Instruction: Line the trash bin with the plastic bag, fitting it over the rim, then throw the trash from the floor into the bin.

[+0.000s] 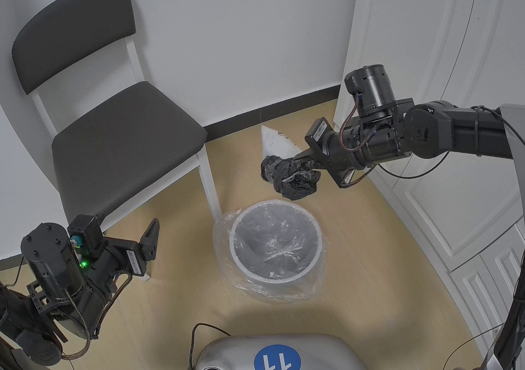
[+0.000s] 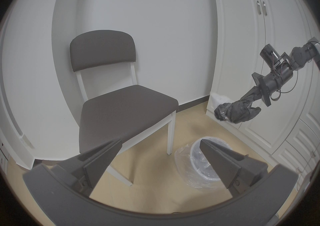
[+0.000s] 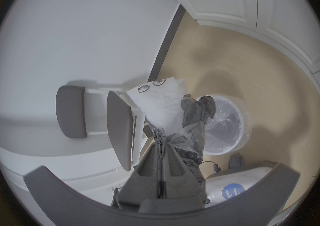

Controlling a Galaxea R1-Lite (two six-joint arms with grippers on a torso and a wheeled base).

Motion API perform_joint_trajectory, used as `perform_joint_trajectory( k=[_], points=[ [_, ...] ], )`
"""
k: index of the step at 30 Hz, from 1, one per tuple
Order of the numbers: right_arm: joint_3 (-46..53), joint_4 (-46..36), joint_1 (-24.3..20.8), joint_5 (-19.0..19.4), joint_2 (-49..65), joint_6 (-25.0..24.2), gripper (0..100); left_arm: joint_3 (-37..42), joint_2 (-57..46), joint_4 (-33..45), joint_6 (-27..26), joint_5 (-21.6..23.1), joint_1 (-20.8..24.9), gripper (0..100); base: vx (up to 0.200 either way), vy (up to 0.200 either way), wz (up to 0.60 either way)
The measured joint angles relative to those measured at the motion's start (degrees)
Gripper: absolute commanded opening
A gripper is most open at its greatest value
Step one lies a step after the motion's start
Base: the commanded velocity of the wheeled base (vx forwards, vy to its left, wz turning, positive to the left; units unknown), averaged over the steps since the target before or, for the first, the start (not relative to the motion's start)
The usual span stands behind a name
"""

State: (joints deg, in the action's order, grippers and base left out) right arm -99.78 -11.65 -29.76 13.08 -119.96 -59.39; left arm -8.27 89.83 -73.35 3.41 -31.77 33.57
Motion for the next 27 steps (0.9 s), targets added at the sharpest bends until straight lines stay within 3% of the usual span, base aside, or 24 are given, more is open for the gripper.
perform_joint_trajectory(
  k=[19, 27],
  points=[
    [-2.32, -0.55, -1.52, -0.17, -13.92, 0.30, 0, 0.15, -0.39, 0.09, 0.00, 0.02, 0.41, 100, 0.000, 0.000, 0.00],
    [-9.16, -12.32, -1.55, -0.20, -19.10, 1.01, 0, 0.20, -0.20, 0.09, 0.06, 0.05, 0.44, 100, 0.000, 0.000, 0.00]
  ],
)
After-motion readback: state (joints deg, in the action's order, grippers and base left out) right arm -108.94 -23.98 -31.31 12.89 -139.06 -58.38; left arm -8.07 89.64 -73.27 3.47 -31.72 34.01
